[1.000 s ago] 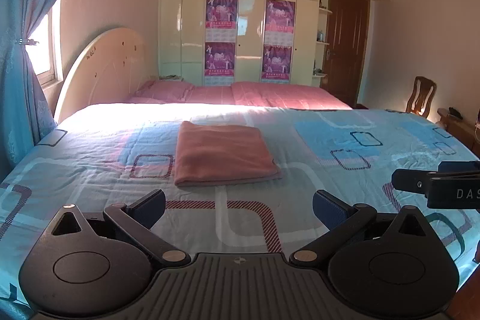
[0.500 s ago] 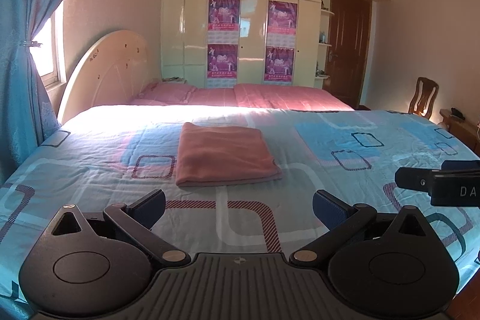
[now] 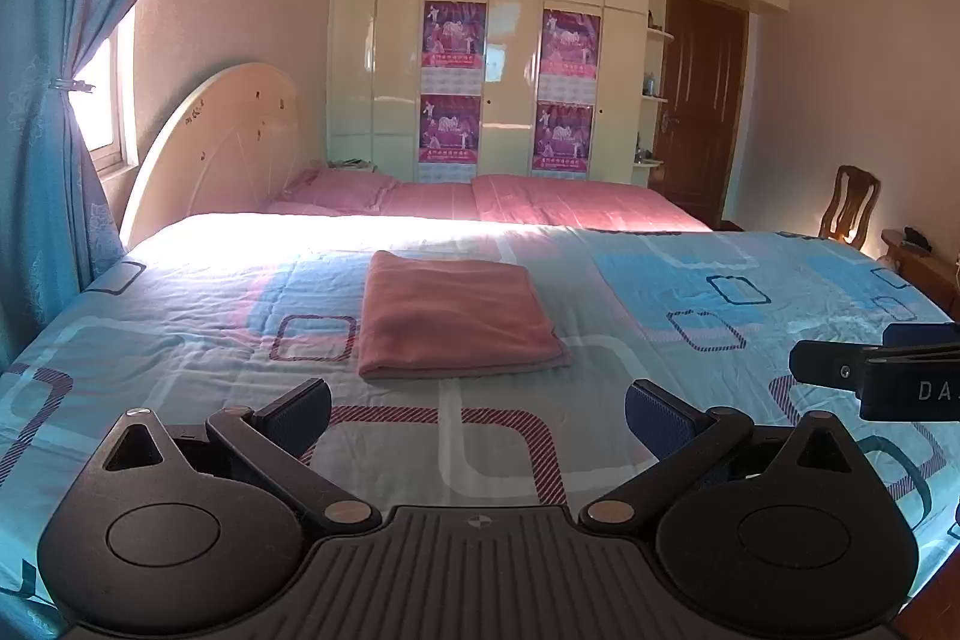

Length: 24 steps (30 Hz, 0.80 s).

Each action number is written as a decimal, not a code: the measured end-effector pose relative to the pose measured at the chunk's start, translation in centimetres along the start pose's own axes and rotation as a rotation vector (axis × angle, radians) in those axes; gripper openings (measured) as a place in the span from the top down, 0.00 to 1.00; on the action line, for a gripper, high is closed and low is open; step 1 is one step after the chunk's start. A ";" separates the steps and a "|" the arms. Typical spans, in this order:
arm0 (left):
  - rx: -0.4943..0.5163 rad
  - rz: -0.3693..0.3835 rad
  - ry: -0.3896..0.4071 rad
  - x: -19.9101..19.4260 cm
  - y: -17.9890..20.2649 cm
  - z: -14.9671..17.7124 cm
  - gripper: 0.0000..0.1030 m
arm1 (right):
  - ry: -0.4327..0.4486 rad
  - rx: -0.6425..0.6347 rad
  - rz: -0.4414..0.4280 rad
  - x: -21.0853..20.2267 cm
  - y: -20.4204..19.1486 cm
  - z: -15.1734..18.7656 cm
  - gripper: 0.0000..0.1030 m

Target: Fold small clothes

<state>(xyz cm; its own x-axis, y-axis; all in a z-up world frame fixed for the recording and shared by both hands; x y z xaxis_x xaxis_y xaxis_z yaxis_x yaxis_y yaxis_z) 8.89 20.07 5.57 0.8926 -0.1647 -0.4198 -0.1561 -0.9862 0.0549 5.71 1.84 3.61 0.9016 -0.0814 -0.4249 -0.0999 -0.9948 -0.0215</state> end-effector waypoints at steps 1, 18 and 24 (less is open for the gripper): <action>0.001 -0.001 0.000 -0.1 0.0 0.0 0.00 | 0.001 -0.001 -0.002 0.0 -0.1 0.0 0.00; 0.002 -0.003 0.005 -0.3 0.1 -0.3 0.00 | 0.006 -0.011 -0.007 -0.1 -0.2 0.0 0.00; 0.006 -0.005 0.016 -0.2 0.3 -0.7 0.00 | 0.009 -0.005 -0.008 0.0 -0.1 -0.2 0.00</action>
<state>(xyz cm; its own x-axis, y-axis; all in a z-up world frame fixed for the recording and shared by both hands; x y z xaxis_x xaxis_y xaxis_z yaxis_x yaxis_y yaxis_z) 8.96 19.77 6.33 0.9001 -0.1597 -0.4053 -0.1540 -0.9870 0.0470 5.79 1.95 3.83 0.9060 -0.0736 -0.4169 -0.0905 -0.9957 -0.0208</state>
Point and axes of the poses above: each gripper's, at about its wrist camera, not at the fingertips, and x roughly the way its jaws point, y to its right, z to its underside, the point moved 3 cm from there along x, roughly the way its jaws point
